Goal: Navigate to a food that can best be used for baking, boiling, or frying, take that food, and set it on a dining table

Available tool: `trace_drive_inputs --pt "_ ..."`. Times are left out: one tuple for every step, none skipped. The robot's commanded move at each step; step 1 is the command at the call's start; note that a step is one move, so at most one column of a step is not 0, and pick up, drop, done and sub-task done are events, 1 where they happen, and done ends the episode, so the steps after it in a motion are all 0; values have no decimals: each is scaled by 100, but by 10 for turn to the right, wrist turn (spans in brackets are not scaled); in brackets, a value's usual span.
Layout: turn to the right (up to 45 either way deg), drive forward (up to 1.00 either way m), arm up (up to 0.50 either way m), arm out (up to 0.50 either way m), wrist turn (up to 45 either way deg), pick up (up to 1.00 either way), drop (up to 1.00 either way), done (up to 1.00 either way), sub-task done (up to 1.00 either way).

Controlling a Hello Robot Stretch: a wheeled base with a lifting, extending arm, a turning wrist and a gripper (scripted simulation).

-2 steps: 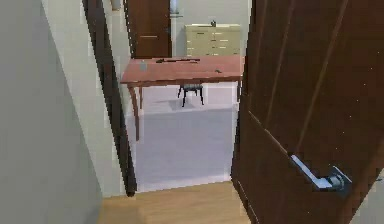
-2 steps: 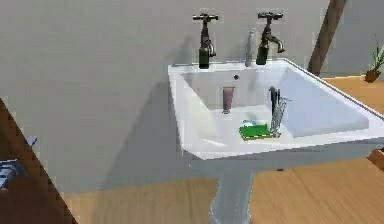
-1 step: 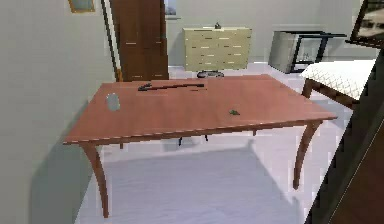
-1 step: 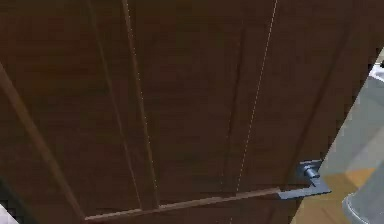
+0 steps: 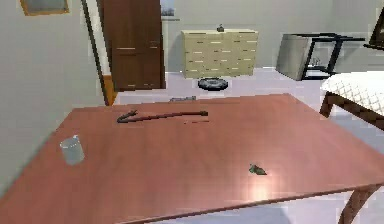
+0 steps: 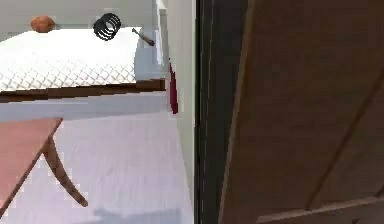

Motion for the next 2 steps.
trace_drive_inputs --pt "270 0 0 0 0 0 0 0 0" --pt "0 25 0 0 0 0 0 0 0"
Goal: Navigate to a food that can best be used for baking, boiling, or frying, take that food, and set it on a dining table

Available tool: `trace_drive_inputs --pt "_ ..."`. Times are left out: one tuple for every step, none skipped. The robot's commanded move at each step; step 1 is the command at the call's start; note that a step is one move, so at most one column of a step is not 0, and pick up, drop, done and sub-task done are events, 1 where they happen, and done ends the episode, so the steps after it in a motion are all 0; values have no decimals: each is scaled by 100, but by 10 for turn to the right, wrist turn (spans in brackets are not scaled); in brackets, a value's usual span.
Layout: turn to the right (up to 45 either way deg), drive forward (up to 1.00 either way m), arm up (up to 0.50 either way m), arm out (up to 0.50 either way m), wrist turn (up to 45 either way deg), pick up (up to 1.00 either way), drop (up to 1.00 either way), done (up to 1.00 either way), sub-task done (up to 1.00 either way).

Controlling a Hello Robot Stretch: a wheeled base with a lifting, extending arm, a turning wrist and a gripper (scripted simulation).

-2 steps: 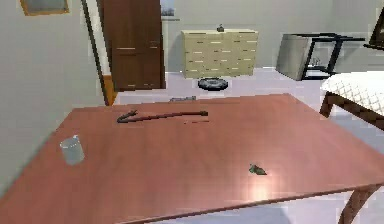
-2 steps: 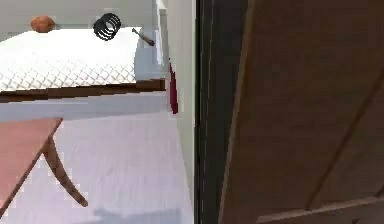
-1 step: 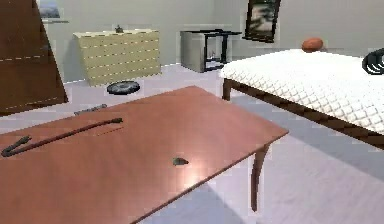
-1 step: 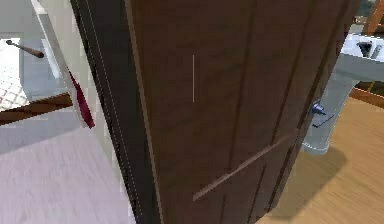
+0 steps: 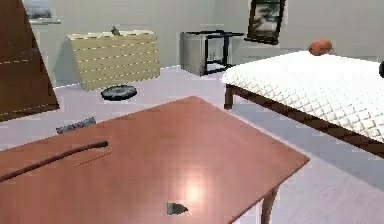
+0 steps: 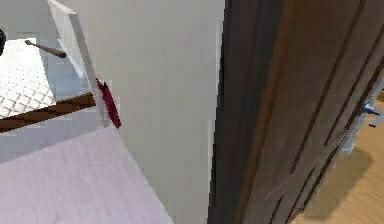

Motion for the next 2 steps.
trace_drive_inputs --pt "450 0 0 0 0 0 0 0 0" --pt "90 0 0 0 0 0 0 0 0"
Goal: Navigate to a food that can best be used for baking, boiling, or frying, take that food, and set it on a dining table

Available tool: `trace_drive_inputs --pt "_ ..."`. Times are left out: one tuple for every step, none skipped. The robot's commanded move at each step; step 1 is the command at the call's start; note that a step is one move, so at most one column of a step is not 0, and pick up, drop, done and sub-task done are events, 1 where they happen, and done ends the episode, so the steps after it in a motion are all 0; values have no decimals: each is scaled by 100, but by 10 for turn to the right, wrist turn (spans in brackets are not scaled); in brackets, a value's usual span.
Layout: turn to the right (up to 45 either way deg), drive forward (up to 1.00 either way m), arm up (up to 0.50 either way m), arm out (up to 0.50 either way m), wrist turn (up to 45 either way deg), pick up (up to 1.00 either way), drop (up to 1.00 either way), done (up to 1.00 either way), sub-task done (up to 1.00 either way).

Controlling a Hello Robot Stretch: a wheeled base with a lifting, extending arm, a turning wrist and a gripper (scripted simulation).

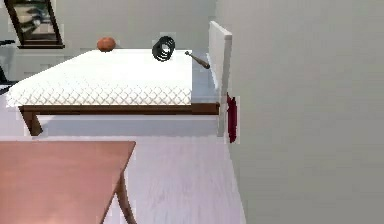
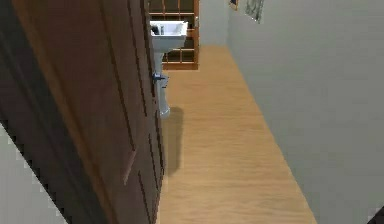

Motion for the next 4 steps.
trace_drive_inputs --pt "0 100 0 0 0 0 0 0 0" --pt "0 20 0 0 0 0 0 0 0" --pt "-450 0 0 0 0 0 0 0 0" --pt "-420 0 0 0 0 0 0 0 0"
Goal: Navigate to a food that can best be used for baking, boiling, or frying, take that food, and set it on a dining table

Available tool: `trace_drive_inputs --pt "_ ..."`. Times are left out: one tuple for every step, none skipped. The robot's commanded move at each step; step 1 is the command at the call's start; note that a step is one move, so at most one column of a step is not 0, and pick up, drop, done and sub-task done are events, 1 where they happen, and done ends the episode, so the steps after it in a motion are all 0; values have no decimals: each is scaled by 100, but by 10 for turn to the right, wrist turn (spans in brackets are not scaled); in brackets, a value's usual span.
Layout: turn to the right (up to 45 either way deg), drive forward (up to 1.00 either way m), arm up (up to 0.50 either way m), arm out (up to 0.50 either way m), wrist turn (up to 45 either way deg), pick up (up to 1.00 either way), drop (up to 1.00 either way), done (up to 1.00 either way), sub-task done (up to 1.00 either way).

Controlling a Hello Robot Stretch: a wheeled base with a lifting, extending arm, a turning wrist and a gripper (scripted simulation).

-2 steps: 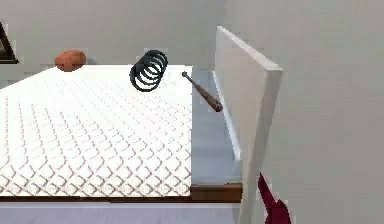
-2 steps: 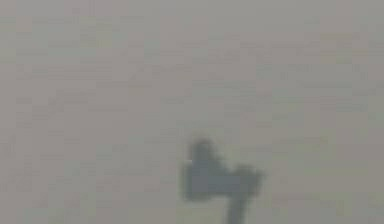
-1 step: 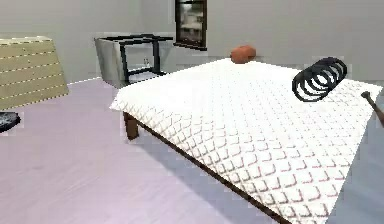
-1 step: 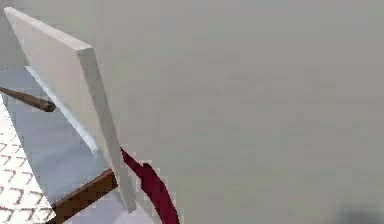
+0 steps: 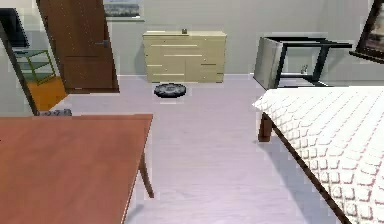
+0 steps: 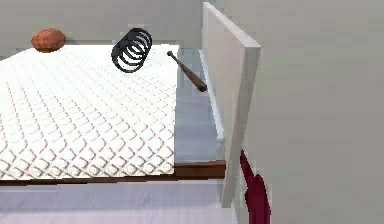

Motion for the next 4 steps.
trace_drive_inputs --pt "0 100 0 0 0 0 0 0 0" --pt "0 35 0 0 0 0 0 0 0" --pt "-450 0 0 0 0 0 0 0 0" --pt "0 100 0 0 0 0 0 0 0"
